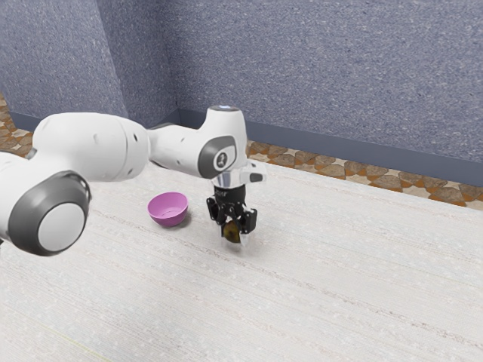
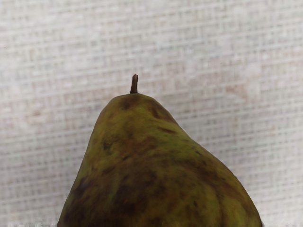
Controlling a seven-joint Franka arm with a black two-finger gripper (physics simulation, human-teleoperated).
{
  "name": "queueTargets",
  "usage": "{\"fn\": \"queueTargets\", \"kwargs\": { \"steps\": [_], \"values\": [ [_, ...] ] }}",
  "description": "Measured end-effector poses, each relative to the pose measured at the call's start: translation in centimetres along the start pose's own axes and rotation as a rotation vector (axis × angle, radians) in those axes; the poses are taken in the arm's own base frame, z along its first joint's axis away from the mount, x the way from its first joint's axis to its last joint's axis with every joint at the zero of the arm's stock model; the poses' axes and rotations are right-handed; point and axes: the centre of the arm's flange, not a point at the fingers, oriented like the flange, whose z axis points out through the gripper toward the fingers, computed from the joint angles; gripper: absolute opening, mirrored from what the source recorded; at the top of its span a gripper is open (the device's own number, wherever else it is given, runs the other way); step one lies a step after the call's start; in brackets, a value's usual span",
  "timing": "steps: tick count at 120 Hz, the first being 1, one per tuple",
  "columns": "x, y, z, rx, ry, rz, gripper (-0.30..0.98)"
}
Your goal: Place the pear in the bowl.
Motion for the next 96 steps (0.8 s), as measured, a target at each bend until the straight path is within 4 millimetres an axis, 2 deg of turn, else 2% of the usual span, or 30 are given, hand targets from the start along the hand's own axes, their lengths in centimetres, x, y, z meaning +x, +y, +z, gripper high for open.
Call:
{"fn": "queueTargets", "kwargs": {
  "steps": [19,37,60,72,96],
  "values": [
    [-0.7,-0.6,-3.9,0.004,0.042,-0.004,0.28],
    [-1.3,-2.1,-6.3,0.016,0.064,-0.018,0.27],
    [-1.9,-5.5,-7.4,0.021,0.065,-0.048,0.27],
    [-2.6,-8.2,-7.8,0.030,0.063,-0.076,0.27],
    [-4.2,-12.3,-7.8,0.040,0.047,-0.105,0.27]
  ]
}}
